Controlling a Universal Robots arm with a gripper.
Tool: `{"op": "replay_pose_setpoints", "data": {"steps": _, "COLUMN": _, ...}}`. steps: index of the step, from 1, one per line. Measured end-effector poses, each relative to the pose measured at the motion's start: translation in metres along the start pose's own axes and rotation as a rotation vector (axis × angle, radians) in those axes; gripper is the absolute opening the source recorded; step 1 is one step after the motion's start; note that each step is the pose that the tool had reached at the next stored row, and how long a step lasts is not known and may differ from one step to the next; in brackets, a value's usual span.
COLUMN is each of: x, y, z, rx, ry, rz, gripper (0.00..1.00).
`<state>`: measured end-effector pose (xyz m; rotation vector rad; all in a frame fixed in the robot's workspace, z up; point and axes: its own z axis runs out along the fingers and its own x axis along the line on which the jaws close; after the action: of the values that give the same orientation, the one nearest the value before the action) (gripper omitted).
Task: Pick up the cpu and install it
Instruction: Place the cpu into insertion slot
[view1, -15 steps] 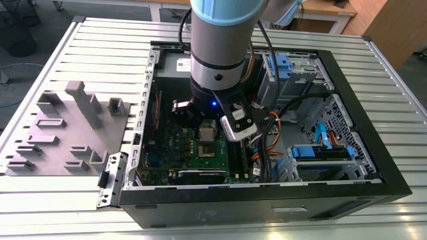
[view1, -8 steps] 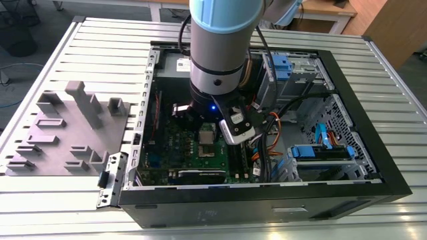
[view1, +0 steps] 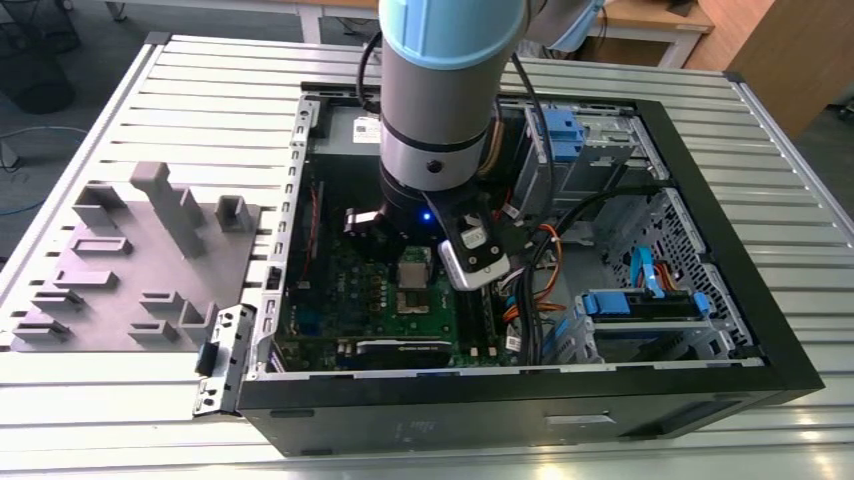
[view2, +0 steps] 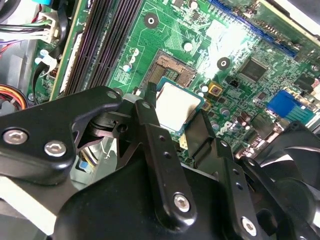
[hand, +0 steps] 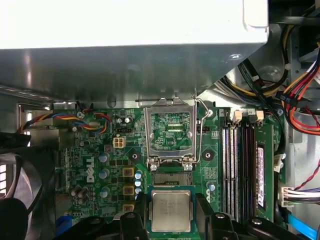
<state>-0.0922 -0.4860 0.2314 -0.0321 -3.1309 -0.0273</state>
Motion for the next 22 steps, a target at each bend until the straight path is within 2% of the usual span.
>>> {"op": "replay_pose_setpoints", "data": {"steps": 8, "x": 0.0, "y": 0.0, "z": 0.0011, "rx": 0.0001, "ry": 0.0, "rz": 0.0, "gripper": 0.47}}
{"op": "replay_pose_setpoints", "data": {"steps": 22, "x": -0.0001, "y": -0.0002, "z": 0.012, "rx": 0.0004, "ry": 0.0, "rz": 0.0, "gripper": 0.47}}
